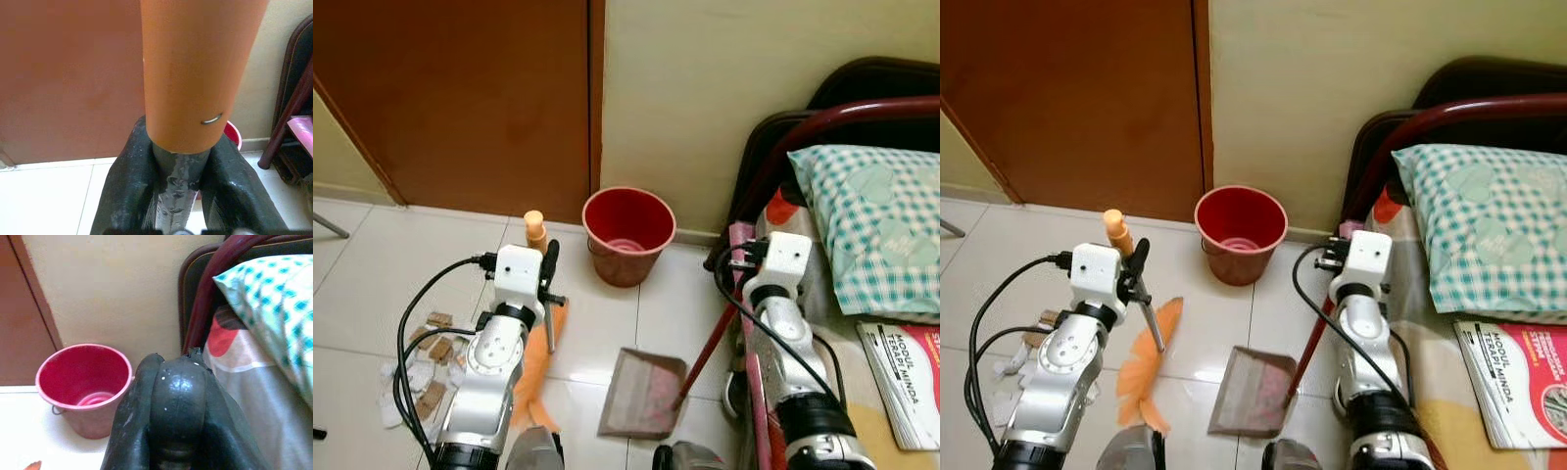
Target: Sweep floor
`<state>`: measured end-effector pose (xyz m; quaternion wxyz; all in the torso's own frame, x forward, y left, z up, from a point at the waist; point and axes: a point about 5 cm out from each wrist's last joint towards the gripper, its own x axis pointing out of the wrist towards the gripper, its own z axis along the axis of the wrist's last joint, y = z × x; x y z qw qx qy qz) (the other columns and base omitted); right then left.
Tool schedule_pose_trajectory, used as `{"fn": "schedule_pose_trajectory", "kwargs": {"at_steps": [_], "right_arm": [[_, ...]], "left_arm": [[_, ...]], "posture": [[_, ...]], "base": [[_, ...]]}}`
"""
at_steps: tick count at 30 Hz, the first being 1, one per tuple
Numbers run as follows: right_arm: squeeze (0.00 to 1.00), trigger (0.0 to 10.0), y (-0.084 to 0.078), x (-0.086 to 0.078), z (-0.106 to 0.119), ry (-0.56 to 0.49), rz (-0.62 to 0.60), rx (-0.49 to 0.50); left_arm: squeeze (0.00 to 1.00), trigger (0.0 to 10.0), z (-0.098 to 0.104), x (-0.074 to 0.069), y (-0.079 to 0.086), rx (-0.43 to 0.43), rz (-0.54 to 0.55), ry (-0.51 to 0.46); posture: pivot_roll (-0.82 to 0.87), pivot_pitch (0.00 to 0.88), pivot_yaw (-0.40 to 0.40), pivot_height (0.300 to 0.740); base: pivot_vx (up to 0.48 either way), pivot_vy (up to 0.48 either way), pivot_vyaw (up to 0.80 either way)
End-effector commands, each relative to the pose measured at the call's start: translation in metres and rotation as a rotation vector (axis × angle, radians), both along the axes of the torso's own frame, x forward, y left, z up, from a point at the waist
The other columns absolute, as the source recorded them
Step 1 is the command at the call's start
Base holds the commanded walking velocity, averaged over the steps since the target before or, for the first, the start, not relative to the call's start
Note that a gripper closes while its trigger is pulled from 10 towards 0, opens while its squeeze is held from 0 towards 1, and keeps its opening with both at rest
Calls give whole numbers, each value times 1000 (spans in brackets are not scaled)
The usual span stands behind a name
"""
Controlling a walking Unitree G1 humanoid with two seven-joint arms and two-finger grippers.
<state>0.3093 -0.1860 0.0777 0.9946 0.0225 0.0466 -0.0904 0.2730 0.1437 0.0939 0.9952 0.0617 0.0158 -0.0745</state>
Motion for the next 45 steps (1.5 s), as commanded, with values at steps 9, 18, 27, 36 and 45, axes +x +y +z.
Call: {"fn": "schedule_pose_trajectory", "kwargs": {"at_steps": [9, 18, 27, 36, 45], "right_arm": [[0, 10000, -15, -13, 0, 4, -50, -21], [0, 10000, -11, -9, 3, 7, -38, -19], [0, 10000, -9, -9, 2, 13, -33, -18], [0, 10000, -6, -9, 1, 15, -33, -3], [0, 10000, -6, -9, 1, 17, -33, -3]], "left_arm": [[0, 10000, 10, 2, -3, -13, -17, -56], [0, 10000, 11, 5, -6, -16, -27, -59], [0, 10000, 11, 4, -8, -18, -29, -58], [0, 10000, 11, 6, -7, -12, -34, -57], [0, 10000, 11, 5, -8, -25, -40, -58]], "posture": [[-21, 103, -37, 740], [-23, 111, -36, 740], [-22, 110, -35, 740], [-19, 102, -31, 740], [-17, 105, -33, 740]], "base": [[-109, 0, 0], [-376, 0, 0], [-412, 0, 0], [-409, 0, 0], [-119, 0, 0]]}}
